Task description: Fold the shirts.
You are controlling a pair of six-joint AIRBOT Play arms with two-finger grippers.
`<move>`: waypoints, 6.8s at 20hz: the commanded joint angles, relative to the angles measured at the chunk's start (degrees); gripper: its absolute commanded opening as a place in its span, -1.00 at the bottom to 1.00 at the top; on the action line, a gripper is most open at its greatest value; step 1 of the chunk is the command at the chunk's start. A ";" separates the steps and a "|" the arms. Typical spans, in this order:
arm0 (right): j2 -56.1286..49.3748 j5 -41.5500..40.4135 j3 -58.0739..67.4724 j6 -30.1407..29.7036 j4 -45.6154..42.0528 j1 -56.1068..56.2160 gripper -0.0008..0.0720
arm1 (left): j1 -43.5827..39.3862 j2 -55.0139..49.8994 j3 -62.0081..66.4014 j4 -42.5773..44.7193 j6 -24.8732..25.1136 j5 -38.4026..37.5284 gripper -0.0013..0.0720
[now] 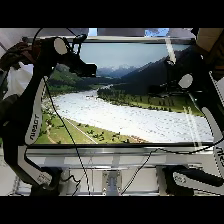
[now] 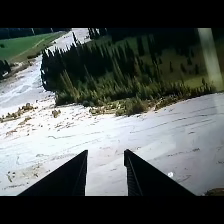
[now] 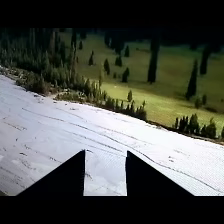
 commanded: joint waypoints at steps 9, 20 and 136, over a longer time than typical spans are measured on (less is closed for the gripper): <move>-0.04 -1.18 -0.02 -5.20 10.40 2.69 -0.06 | 12.37 0.44 0.26 47.91 -7.37 -4.13 -0.12; -0.35 -9.03 -16.28 -5.11 23.93 18.18 0.26 | 48.70 -0.96 -7.43 19.47 -0.61 -5.57 0.92; 39.89 15.63 16.57 -15.52 10.80 -37.27 -0.92 | 12.87 27.45 3.23 -26.53 16.81 15.10 -0.91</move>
